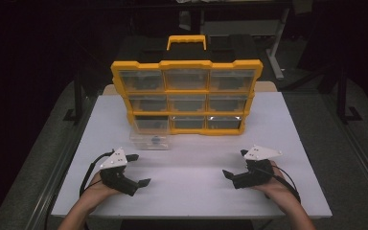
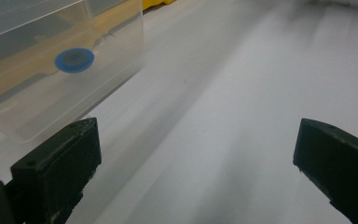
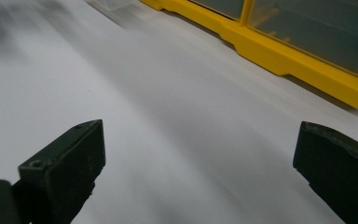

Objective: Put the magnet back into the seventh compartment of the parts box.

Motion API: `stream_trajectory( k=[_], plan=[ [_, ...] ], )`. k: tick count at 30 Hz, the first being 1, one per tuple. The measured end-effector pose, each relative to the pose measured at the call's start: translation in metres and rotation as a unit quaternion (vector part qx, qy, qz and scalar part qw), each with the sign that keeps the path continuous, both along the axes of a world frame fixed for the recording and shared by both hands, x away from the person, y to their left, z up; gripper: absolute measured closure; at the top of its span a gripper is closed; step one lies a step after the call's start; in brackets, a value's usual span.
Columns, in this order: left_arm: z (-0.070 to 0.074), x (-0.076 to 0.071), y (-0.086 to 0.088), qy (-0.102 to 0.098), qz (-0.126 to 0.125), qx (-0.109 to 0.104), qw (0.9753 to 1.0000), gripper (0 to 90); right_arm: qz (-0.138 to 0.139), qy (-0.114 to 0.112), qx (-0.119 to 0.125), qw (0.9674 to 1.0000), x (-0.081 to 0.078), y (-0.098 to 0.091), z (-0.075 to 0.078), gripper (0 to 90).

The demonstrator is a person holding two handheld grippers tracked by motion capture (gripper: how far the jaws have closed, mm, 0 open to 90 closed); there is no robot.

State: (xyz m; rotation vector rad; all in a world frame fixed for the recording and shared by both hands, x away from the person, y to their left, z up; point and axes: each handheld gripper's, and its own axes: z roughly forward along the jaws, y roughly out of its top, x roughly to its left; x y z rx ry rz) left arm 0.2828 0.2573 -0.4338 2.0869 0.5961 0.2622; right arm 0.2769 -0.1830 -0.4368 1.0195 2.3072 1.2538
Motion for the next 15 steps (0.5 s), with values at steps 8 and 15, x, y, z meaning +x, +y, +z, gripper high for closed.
stream_trajectory(
  k=[8, 15],
  plan=[
    [-0.001, 0.0, -0.001, 0.001, -0.002, 0.003, 1.0, 0.7, -0.021, -0.007, 0.002, 0.9998, -0.009, -0.013, -0.003, 1.7],
    [-0.004, 0.0, -0.002, 0.002, 0.005, 0.024, 0.9997, 0.7, -0.019, 0.007, -0.021, 0.9996, -0.012, -0.018, -0.013, 1.7]
  ],
)
